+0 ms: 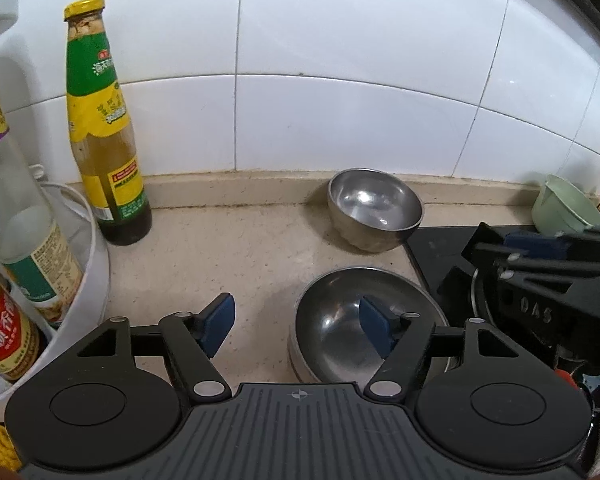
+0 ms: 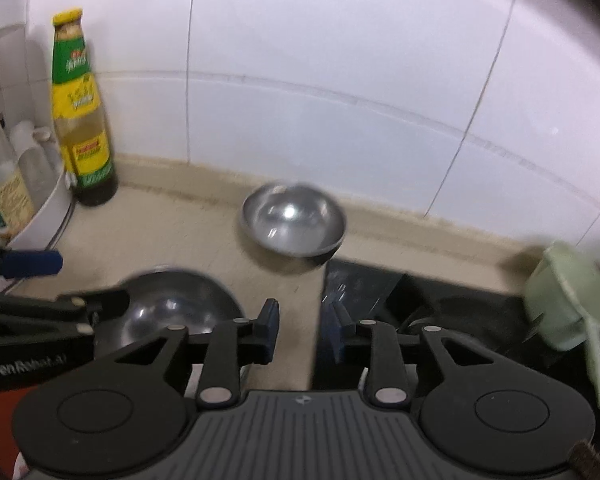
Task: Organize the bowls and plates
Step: 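Move both grippers to the steel bowl against the wall tiles, then grasp the rim of that steel bowl with both grippers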
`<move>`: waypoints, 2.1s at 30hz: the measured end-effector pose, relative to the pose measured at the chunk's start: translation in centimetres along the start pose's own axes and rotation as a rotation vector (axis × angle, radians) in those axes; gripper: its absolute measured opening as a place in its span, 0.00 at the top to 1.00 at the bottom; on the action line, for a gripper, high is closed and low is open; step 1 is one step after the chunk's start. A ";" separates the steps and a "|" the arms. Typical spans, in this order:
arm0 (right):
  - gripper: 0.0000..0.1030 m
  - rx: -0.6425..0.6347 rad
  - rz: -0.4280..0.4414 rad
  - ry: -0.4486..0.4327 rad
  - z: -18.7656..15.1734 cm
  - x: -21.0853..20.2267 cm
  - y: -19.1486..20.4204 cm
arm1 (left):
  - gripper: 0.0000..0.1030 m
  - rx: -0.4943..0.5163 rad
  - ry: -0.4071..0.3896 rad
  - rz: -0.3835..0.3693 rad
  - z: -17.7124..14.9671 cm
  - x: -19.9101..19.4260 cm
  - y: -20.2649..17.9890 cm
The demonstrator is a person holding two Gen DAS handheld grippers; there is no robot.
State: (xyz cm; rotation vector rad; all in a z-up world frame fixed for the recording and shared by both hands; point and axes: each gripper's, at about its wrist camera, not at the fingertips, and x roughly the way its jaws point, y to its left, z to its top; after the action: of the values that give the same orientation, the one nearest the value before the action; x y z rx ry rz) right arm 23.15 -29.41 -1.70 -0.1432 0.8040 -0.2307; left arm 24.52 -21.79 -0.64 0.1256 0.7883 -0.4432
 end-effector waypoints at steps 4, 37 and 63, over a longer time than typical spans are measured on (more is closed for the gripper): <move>0.72 0.006 -0.072 -0.070 0.4 -1.4 0.4 | 0.27 0.004 -0.004 -0.020 0.1 0.1 -0.3; 0.70 0.150 0.098 0.111 4.8 9.6 -5.8 | 0.16 0.066 0.079 0.041 9.0 9.3 -1.2; 0.84 0.223 0.270 0.307 5.4 20.4 -7.1 | 0.53 0.121 0.235 -0.018 9.0 18.1 -2.6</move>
State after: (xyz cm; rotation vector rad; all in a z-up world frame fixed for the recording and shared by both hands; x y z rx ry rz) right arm 39.70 -41.30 -10.65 0.2155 1.0847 -0.0861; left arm 40.54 -32.68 -6.96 0.2869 0.9940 -0.4987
